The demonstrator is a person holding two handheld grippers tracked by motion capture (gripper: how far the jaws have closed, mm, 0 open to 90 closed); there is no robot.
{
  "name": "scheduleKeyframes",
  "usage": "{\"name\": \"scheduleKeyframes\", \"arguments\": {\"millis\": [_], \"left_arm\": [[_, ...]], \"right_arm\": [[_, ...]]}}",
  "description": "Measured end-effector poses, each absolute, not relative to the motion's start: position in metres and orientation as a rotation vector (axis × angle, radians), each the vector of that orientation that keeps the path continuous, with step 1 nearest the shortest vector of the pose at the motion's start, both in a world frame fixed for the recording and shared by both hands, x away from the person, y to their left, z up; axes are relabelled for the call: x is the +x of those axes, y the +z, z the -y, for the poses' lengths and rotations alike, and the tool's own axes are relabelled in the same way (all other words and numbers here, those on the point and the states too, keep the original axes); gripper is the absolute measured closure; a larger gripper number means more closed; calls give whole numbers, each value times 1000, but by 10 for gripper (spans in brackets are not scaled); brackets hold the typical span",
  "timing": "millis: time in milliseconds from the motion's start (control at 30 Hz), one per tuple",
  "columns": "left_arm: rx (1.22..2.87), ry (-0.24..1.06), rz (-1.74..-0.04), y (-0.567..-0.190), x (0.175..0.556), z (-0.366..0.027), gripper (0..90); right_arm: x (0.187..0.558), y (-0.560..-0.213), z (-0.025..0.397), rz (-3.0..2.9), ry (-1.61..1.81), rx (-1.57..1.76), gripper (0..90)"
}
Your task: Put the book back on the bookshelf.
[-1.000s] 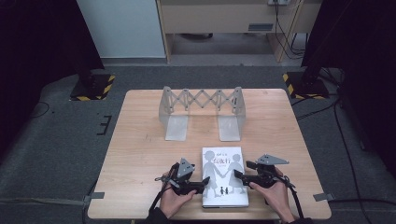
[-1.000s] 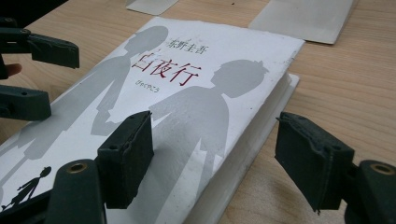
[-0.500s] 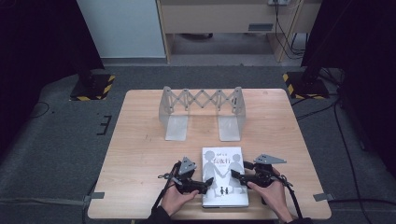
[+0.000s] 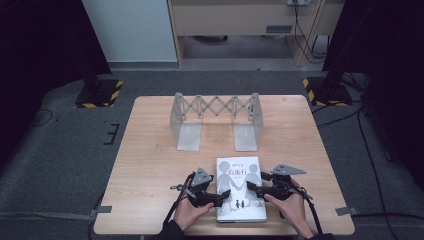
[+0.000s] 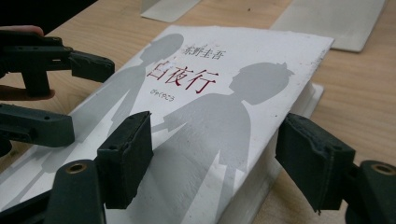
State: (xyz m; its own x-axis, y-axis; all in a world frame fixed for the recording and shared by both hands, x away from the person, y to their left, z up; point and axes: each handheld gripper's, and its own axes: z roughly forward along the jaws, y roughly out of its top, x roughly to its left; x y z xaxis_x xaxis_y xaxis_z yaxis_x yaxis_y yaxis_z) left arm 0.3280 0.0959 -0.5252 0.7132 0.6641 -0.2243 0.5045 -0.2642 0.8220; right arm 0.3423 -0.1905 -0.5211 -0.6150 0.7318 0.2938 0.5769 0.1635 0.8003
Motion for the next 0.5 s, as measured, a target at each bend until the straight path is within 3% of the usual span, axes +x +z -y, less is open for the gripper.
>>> {"name": "scheduleKeyframes", "arguments": {"millis": [500], "left_arm": [[1900, 208, -870, -522, 328, -100, 131]], "right_arm": [[342, -499, 187, -2188, 1553, 1195, 316]]}}
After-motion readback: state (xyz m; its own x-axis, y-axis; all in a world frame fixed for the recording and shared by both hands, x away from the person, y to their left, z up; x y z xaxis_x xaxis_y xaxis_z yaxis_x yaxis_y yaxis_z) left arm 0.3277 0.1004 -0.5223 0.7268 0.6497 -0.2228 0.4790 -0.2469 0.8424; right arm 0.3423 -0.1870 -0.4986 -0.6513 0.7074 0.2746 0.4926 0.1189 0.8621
